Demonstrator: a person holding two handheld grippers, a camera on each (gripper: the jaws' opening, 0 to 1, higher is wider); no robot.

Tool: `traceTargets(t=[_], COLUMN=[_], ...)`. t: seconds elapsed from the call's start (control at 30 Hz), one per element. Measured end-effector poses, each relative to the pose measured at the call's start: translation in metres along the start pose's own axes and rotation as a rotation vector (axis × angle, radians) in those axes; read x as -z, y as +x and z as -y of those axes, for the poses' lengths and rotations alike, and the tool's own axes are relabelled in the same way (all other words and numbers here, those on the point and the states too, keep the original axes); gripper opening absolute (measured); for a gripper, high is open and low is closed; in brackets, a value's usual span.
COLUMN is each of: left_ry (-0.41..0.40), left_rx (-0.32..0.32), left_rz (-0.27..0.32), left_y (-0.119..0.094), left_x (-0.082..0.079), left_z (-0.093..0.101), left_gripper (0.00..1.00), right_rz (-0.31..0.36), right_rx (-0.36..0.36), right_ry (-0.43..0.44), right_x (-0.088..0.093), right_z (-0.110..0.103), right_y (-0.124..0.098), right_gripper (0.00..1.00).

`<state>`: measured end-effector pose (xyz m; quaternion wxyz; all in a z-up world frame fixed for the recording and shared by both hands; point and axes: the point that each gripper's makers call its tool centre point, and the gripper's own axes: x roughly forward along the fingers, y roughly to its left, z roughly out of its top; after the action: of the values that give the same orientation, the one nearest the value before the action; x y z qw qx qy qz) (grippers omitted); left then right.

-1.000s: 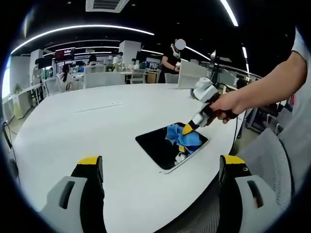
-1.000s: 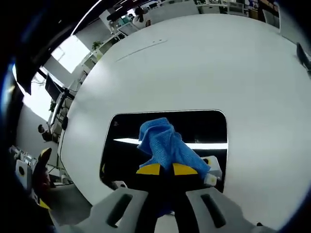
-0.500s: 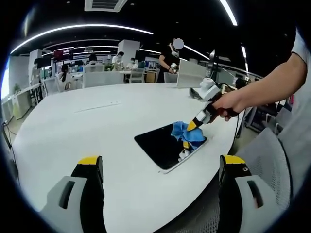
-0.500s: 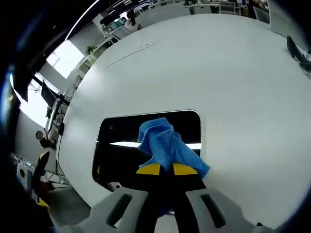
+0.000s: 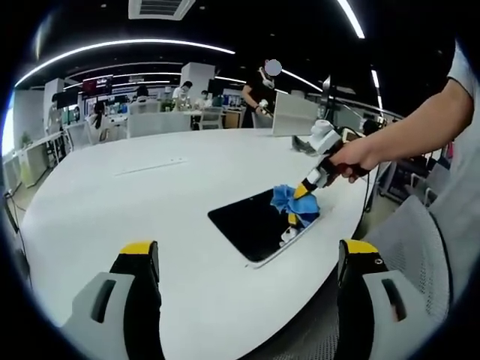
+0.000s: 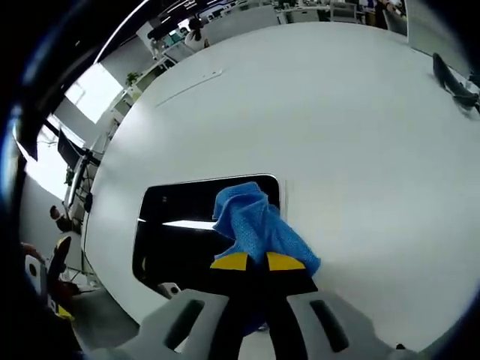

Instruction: Wipe the mirror surface with the cleaning cloth until all visible marks leave the cleaned area.

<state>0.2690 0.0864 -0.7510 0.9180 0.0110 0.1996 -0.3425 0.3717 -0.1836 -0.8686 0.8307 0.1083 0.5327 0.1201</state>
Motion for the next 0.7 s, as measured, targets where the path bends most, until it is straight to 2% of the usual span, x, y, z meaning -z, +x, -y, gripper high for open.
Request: traceTargets(t=[0.5, 0.7], left_ry=[-0.015, -0.005], left_rx=[-0.011, -0.008], left_rz=[0.004, 0.0], left_y=[-0.0009, 0.0001], left_x=[-0.0008, 0.0], left_z=[-0.0022, 0.0001], left_gripper=[0.99, 0.99], right_rz=[0.015, 0.025], right_rx=[0.028, 0.031], right_ry=[-0.02, 0.002], right_x=[0.0037, 0.0041], right_z=[-0.004, -0.0046], right_y=[-0.0014, -0.0018], right_gripper=[0.01, 0.01])
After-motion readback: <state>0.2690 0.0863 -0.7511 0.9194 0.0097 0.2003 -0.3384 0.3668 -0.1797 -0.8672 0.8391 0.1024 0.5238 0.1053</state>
